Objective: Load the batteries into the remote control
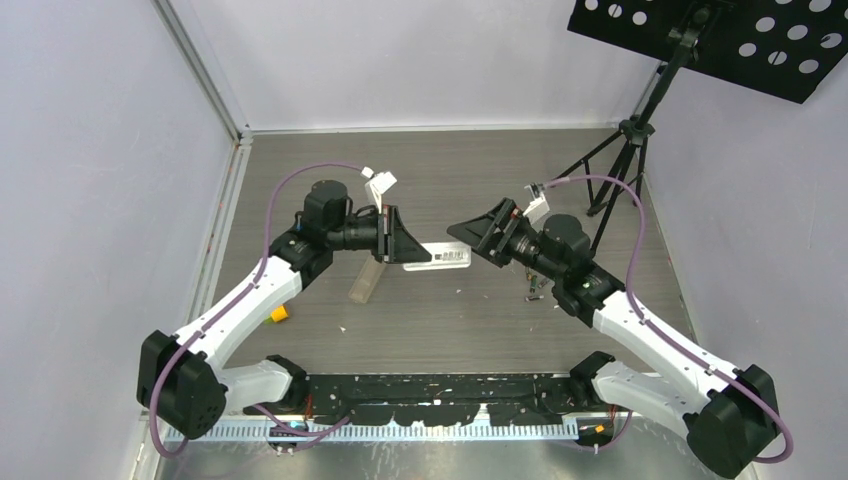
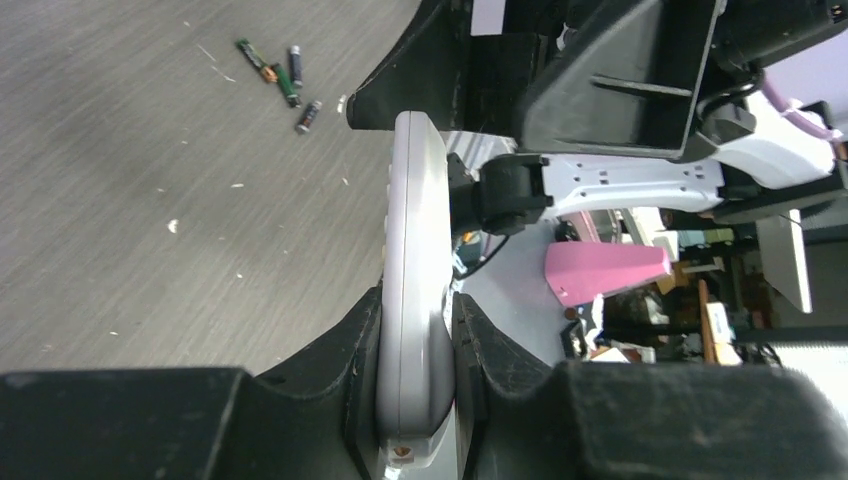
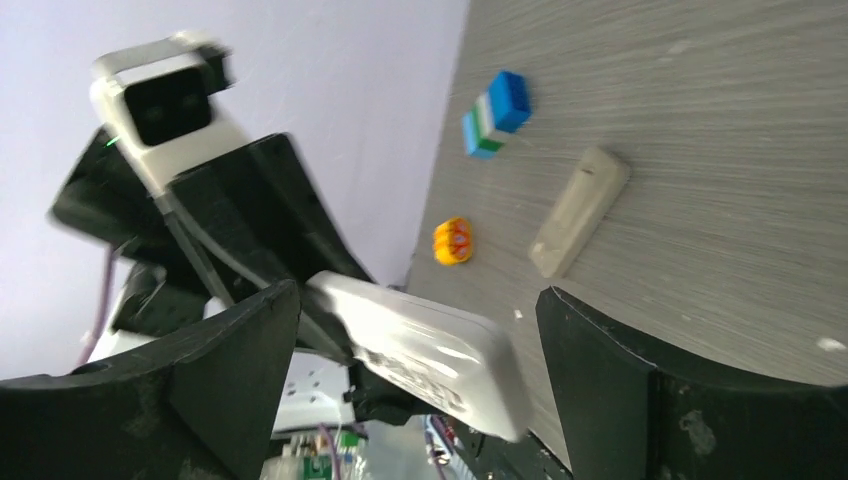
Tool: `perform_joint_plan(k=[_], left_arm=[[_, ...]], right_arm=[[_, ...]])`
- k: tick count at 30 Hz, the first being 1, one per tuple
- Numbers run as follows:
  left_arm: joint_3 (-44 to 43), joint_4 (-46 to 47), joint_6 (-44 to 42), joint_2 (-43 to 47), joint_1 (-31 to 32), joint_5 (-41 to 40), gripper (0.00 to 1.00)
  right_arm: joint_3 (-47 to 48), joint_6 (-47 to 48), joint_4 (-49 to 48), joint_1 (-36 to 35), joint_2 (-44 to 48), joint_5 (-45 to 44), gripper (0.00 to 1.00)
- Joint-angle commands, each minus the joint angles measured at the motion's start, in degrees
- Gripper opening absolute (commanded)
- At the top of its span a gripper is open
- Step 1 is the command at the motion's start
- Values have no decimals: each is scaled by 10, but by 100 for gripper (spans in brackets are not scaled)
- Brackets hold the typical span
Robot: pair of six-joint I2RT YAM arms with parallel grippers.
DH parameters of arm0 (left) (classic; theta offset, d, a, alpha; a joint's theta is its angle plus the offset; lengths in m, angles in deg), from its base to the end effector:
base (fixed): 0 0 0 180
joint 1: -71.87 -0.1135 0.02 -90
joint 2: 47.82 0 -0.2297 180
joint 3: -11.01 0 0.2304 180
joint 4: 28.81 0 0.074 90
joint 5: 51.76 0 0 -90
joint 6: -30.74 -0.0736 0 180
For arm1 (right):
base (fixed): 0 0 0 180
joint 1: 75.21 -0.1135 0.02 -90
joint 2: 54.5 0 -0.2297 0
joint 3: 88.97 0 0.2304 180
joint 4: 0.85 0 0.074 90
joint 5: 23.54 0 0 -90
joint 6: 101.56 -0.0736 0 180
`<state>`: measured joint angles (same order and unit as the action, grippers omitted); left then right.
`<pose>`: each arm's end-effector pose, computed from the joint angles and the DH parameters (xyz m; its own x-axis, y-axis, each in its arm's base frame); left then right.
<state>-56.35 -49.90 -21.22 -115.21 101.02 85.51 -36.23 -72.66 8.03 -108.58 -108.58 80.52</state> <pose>0.2162 -0.1825 0.2808 -0.8203 -0.0213 -0.5716 0.5377 0.3120 -0.7833 0.2062 0.1572 0.2683 -0.7135 0.5469 -0.4379 -0.2246 0.4134 0.8824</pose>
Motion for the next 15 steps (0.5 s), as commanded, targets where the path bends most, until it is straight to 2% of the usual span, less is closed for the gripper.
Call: perform_joint_plan(k=[1, 4, 6, 8, 13, 15], left_arm=[[-31, 40, 50, 13, -2, 75, 0], [-33, 99, 122, 13, -2, 110, 0], [-41, 107, 138, 16, -2, 123, 0], [-54, 97, 139, 21, -4, 140, 0], [-71, 77, 125, 32, -6, 157, 0], [-75, 74, 123, 33, -7, 158, 0]], right_arm=[[-16, -13, -194, 1, 10, 126, 92], [-27, -55, -284, 1, 12, 185, 88], [-25, -69, -296, 1, 16, 208, 84], [-19, -66, -288, 1, 23, 239, 81], [-5, -31, -224, 1, 52, 269, 81], [2, -24, -211, 1, 55, 278, 77]])
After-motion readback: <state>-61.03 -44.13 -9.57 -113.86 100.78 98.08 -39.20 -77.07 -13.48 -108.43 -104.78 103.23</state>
